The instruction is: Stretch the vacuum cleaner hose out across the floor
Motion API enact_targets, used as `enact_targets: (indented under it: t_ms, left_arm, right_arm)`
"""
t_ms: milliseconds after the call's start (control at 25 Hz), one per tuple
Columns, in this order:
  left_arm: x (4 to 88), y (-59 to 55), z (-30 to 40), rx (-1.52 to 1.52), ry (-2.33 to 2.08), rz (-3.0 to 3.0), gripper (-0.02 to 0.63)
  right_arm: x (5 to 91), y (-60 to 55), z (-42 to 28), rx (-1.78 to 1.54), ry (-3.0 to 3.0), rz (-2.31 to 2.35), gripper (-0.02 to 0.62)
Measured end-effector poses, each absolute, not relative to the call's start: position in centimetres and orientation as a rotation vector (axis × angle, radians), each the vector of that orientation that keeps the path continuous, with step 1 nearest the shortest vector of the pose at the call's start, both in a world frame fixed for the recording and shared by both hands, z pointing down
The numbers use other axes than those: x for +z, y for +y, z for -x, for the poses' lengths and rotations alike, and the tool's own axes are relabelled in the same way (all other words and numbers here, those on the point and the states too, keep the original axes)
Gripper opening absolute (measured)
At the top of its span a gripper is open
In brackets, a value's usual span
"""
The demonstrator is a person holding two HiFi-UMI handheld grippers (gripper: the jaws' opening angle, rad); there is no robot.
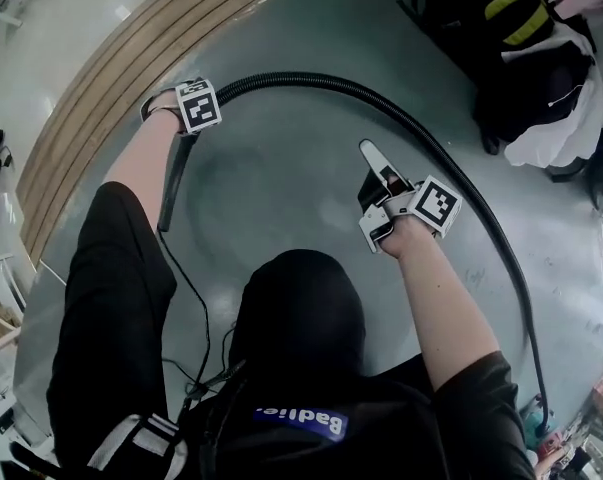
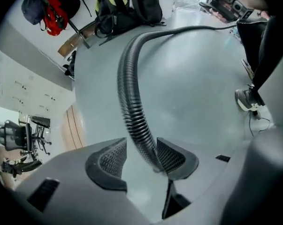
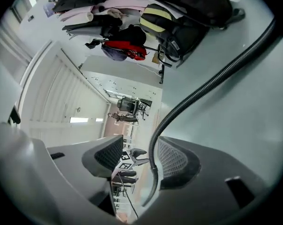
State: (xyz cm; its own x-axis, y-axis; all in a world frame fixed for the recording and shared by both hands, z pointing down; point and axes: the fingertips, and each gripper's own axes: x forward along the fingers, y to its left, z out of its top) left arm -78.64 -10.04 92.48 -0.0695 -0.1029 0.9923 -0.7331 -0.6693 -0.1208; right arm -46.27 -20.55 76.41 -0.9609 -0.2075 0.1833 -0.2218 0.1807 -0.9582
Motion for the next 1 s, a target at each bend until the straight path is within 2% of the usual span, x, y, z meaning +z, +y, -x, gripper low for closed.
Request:
enact_targets:
  t_ms: [240, 560, 800, 1000]
  left_arm:
    - [94.4, -11.3, 79.7, 1.749, -0.966, -1.713, 0.210]
    - [93.0, -15.7, 71.9, 1.658, -0.976, -1.871, 0.210]
    - [91.3, -17.7, 64.9, 1.692, -0.939, -1.913, 0.210]
    - [90.0, -20.1, 57.6, 1.767, -0.882, -1.959, 0.210]
  right_arm:
    - [75.1, -22.1, 45.8, 1.911, -2.464, -0.455, 0.216]
    - [73.1, -23.6, 43.7, 1.979, -2.541, -0.475, 0.216]
    - [71.9, -24.3, 38.3, 2.069, -2.598, -0.498, 0.216]
    - [70.5, -26.8, 30.4, 2.011, -2.685, -0.573, 0.216]
